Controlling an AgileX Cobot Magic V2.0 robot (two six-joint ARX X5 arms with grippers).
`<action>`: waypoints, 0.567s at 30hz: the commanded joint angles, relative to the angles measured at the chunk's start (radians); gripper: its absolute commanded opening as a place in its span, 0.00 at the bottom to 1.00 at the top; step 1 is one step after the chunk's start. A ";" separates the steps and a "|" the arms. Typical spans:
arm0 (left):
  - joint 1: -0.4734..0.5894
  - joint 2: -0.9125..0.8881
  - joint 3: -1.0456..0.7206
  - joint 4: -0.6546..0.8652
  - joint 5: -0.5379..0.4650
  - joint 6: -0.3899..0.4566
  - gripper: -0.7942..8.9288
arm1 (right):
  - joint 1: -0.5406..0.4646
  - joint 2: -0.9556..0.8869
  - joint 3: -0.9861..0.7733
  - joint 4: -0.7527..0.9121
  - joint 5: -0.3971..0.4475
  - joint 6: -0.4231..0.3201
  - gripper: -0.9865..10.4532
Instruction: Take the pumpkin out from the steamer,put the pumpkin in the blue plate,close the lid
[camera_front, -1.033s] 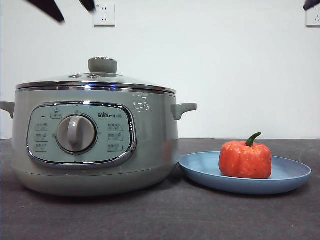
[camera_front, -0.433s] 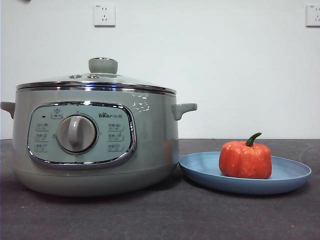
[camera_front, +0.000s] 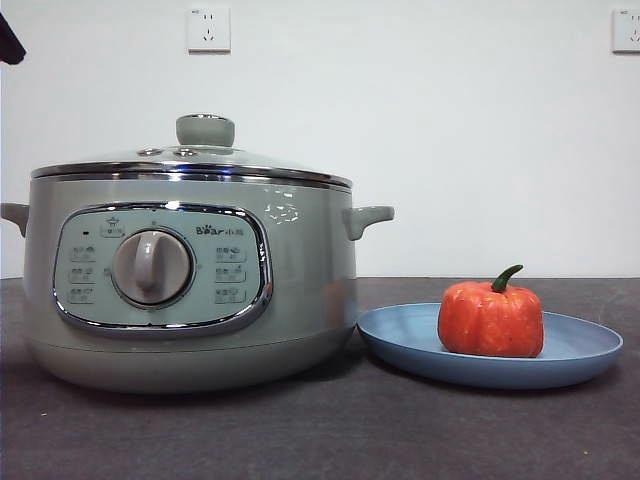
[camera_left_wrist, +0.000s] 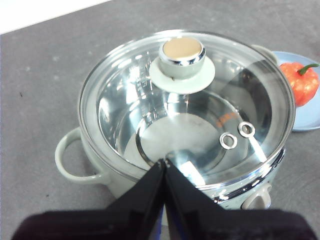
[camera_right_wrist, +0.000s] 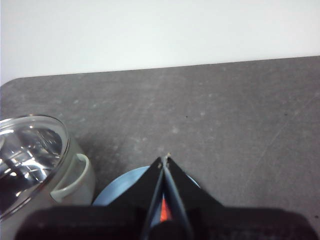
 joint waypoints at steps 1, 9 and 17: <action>-0.004 0.001 -0.002 0.000 -0.002 -0.011 0.08 | 0.001 -0.002 -0.010 -0.009 0.004 0.012 0.09; -0.005 -0.005 -0.003 0.000 -0.002 -0.011 0.08 | 0.001 -0.002 -0.010 -0.045 0.003 0.012 0.09; 0.133 -0.314 -0.004 -0.013 0.071 -0.013 0.08 | 0.001 -0.002 -0.010 -0.046 0.003 0.012 0.09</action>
